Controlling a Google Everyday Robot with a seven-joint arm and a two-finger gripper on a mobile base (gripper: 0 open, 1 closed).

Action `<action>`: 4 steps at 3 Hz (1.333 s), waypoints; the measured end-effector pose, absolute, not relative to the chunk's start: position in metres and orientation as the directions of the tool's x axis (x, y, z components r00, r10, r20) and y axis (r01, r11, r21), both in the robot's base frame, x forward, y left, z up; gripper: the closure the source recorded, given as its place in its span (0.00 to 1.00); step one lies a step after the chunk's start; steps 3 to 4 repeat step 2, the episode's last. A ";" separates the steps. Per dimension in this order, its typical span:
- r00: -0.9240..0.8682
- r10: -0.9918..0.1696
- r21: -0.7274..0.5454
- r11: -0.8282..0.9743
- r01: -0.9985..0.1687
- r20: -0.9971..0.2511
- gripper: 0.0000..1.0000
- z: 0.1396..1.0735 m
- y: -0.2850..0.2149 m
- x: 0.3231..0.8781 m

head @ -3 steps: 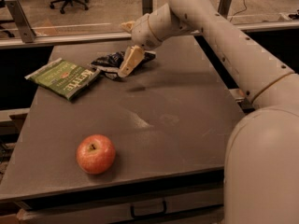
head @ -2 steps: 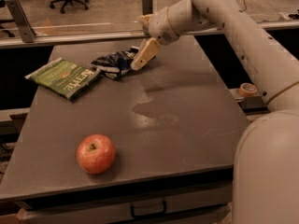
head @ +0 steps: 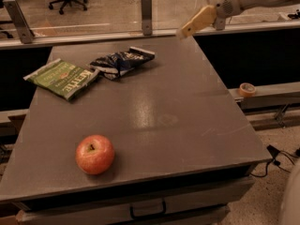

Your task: Move blue chip bag near green jalapeno chip bag

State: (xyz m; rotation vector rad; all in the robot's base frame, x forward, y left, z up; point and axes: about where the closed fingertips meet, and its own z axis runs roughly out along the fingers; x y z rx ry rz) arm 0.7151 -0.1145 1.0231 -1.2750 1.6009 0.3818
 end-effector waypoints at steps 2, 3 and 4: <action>0.049 -0.525 -0.366 0.520 -0.772 -0.849 0.00 1.078 -0.167 0.692; 0.049 -0.525 -0.366 0.520 -0.772 -0.849 0.00 1.078 -0.167 0.692; 0.049 -0.525 -0.366 0.520 -0.772 -0.849 0.00 1.078 -0.167 0.692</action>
Offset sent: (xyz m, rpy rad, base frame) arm -0.0187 -0.0438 0.0438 0.0223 -0.0513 -0.1185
